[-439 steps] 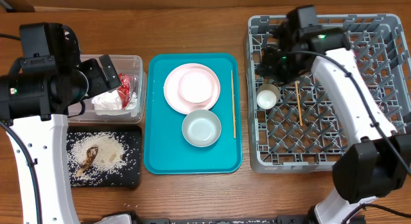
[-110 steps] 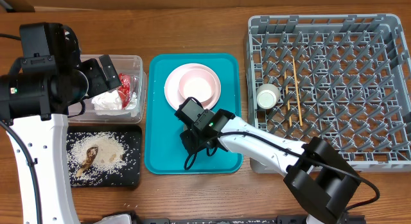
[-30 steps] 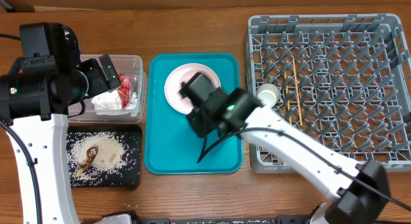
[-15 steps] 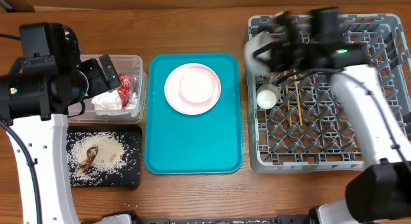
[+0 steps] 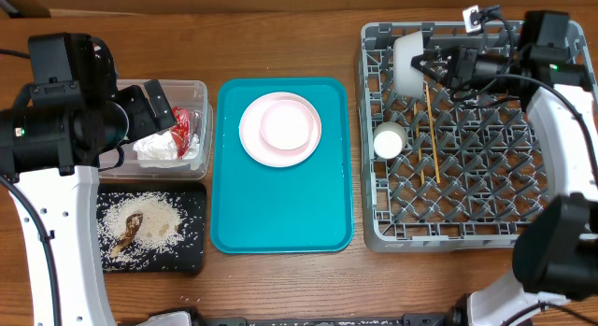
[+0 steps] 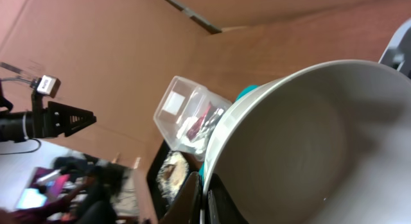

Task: Sort waste into correct bins and load items into the dishwasher
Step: 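Lift grey bowl and carry it right over dish rack, then lower grey bowl into dish rack and open right gripper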

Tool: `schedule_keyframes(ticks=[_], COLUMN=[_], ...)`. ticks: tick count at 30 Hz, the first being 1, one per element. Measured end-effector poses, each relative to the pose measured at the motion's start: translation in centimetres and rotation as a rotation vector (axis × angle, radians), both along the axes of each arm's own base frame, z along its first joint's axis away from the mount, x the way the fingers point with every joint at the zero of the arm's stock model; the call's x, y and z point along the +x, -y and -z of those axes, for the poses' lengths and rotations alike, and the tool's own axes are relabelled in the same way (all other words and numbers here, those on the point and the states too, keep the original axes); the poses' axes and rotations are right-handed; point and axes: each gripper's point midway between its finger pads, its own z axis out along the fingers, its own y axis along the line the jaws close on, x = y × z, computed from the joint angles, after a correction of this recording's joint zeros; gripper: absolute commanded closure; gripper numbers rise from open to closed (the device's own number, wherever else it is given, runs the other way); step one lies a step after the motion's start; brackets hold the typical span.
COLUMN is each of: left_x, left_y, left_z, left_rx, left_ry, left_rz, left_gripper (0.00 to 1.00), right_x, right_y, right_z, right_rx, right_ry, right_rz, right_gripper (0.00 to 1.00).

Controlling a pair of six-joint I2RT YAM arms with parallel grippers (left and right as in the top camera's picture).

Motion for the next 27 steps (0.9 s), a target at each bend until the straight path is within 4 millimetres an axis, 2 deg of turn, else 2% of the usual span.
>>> schedule_keyframes(ticks=[3,13,20,27], left_x=[0.0,0.0,0.0,0.0], left_y=[0.0,0.0,0.0,0.0], left_z=[0.0,0.0,0.0,0.0], left_rx=[0.000,0.000,0.000,0.000], left_ry=[0.000,0.000,0.000,0.000], left_rz=[0.000,0.000,0.000,0.000], left_gripper=[0.00,0.00,0.00,0.00], right_x=[0.5,1.3,2.4,2.7], right_y=[0.0,0.0,1.0,2.7], right_z=[1.3,2.8,6.8,7.0], right_rx=[0.025,0.054,0.087,0.087], right_ry=[-0.027,-0.040,-0.136,-0.137], right_rz=[-0.014,-0.030,-0.018,0.022], right_gripper=[0.96,0.96,0.96,0.96])
